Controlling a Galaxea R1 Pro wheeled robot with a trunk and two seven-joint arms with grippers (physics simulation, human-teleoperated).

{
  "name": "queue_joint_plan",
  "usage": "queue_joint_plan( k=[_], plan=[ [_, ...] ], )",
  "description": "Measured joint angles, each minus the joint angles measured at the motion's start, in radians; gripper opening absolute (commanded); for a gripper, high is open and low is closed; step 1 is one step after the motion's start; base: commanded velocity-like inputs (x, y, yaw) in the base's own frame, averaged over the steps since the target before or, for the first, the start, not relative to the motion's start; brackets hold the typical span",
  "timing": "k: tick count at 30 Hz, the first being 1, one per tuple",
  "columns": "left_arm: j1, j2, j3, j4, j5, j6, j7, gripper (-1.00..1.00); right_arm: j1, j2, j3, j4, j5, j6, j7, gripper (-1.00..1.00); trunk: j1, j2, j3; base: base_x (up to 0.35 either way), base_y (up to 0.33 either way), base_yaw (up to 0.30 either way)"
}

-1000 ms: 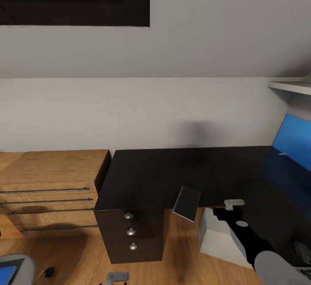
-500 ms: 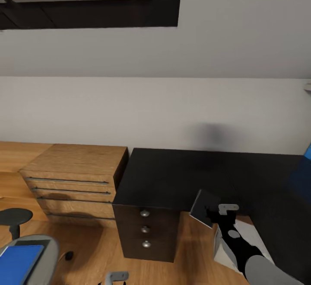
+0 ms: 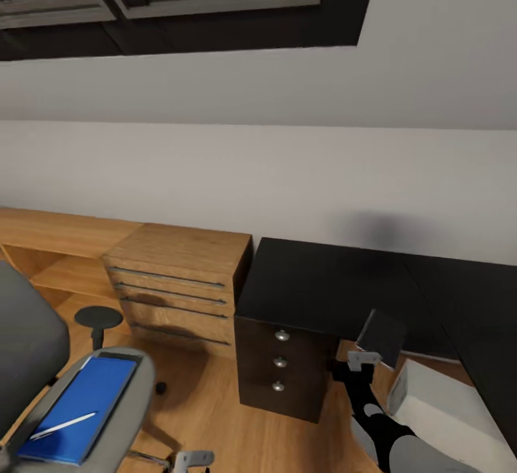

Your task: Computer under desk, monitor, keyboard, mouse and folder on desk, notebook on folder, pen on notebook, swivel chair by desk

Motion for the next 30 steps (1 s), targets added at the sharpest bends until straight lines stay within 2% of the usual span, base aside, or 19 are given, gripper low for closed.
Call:
queue_joint_plan(
  k=[4, 6, 11, 13, 21, 23, 24, 26, 30],
  plan=[
    [0.0, 0.0, 0.0, 0.0, 0.0, 0.0, 0.0, 1.0, 0.003, 0.024, -0.001, 0.026, -0.002, -0.03, 0.0, 1.0, 0.0, 0.0, -0.002, -0.297, 0.156, 0.278],
    [0.0, -0.001, 0.0, 0.0, 0.0, 0.002, 0.0, 1.0, 0.005, 0.032, -0.002, 0.075, -0.003, -0.061, 0.0, 1.0, 0.0, 0.0, -0.003, -0.311, 0.056, 0.278],
    [0.0, -0.001, 0.0, 0.0, 0.0, 0.003, 0.0, 1.0, 0.019, 0.036, -0.002, 0.148, -0.002, -0.091, 0.004, 1.0, 0.0, 0.0, -0.004, -0.179, 0.015, 0.147],
    [0.0, -0.002, 0.0, 0.0, 0.0, 0.003, -0.001, 1.0, 0.074, 0.039, -0.003, 0.154, -0.001, -0.092, 0.009, 1.0, 0.0, 0.0, -0.004, -0.037, 0.002, 0.026],
    [0.0, -0.004, 0.0, 0.0, 0.0, 0.003, -0.002, 1.0, 0.228, 0.055, -0.004, 0.157, 0.0, -0.082, 0.028, 1.0, -0.001, 0.0, -0.005, -0.011, 0.001, 0.007],
    [0.0, -0.004, 0.0, 0.0, 0.0, 0.003, -0.003, 1.0, 0.247, 0.055, -0.003, 0.157, 0.0, -0.067, 0.028, 1.0, -0.001, 0.0, -0.004, -0.001, 0.0, 0.001],
    [0.0, -0.005, 0.0, 0.0, 0.0, 0.003, -0.003, 1.0, 0.257, 0.055, -0.004, 0.157, -0.001, -0.003, 0.028, 1.0, -0.001, 0.0, -0.004, 0.0, 0.0, 0.0],
    [0.0, -0.004, 0.0, 0.0, 0.0, 0.002, -0.002, 1.0, 0.262, 0.053, -0.002, 0.156, 0.0, 0.056, 0.029, 1.0, -0.001, 0.0, -0.004, 0.0, 0.0, 0.0],
    [0.0, -0.004, 0.0, -0.001, 0.0, -0.001, 0.003, 1.0, 0.265, 0.052, 0.0, 0.155, 0.002, 0.11, 0.03, 1.0, -0.001, 0.0, -0.004, 0.0, 0.0, 0.0]
  ],
)
